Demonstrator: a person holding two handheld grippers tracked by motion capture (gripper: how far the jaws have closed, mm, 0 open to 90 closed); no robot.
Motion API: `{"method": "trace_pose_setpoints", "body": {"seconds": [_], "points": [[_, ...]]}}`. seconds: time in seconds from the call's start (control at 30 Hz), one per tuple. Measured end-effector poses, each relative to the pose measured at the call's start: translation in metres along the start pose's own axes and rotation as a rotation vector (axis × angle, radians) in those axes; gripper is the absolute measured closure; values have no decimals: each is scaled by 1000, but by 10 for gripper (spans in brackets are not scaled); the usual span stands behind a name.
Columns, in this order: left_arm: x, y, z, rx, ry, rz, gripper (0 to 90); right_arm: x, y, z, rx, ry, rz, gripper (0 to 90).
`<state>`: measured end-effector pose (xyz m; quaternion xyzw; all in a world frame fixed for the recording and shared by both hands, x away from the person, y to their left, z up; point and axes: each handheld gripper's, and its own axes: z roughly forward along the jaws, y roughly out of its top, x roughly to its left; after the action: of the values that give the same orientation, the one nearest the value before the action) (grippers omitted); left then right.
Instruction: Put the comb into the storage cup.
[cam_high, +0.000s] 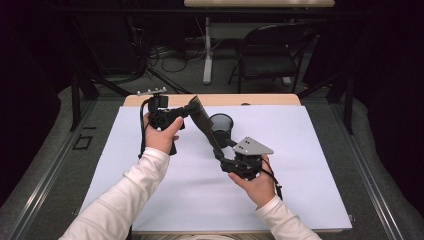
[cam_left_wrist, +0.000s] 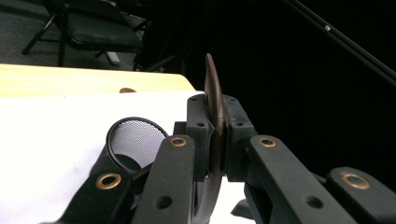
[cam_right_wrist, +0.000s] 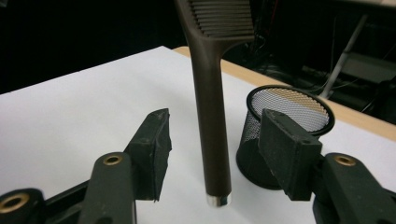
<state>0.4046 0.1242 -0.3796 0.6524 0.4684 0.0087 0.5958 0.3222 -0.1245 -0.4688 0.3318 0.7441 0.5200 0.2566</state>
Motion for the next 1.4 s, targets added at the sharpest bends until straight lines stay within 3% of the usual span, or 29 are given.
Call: {"method": "trace_pose_setpoints", "body": {"seconds": [0.2,0.47,0.8,1.2,1.4], "points": [[-5,8,-1,-8,17,22,840,-4,3,-2,15,8,26,421],[-12,18,1,-10,40,57,839,-6,4,-2,29,18,17,373],[-17,28,4,-26,69,70,839,-9,6,-3,28,22,14,344],[-15,39,8,-53,112,86,839,-12,5,-2,35,18,37,291],[-11,45,10,-97,123,97,839,-15,5,-2,27,16,36,255]]}}
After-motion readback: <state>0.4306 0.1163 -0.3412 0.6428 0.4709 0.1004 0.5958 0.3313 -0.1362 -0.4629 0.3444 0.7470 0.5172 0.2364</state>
